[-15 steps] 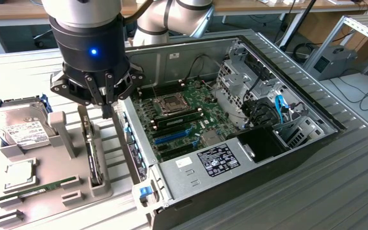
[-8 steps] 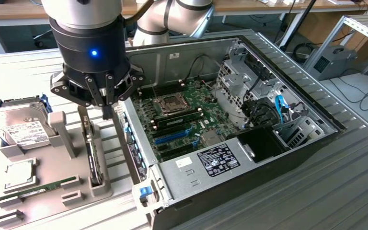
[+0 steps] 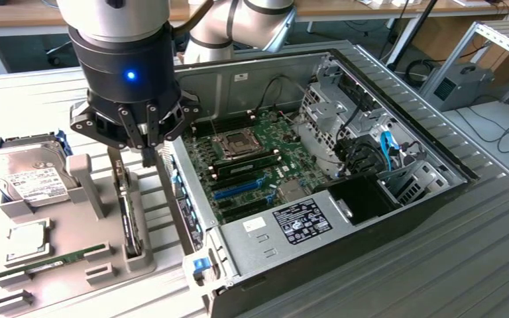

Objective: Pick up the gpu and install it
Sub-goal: 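Reach for the gpu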

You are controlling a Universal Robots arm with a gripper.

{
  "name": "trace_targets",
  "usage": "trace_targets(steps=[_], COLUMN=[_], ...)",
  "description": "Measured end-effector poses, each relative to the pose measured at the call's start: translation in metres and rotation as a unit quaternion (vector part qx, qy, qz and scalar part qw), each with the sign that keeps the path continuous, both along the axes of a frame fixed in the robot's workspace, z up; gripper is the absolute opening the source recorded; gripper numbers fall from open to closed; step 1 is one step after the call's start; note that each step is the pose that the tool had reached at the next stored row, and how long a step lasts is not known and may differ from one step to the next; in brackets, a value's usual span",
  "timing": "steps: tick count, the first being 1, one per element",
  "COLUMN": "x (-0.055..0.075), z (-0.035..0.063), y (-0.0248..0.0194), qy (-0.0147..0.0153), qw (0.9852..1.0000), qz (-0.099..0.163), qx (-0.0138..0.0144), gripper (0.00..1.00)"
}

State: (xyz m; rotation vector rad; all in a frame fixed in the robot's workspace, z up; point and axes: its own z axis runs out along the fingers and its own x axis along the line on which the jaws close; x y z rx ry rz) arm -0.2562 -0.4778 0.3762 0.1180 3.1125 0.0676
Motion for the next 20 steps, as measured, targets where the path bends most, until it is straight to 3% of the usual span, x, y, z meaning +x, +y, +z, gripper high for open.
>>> trace_targets(steps=[20], x=[0.0], z=[-0.0005], y=[-0.007], qy=[0.0], qw=[1.0], qz=[0.0], qx=[0.0], gripper=[0.11])
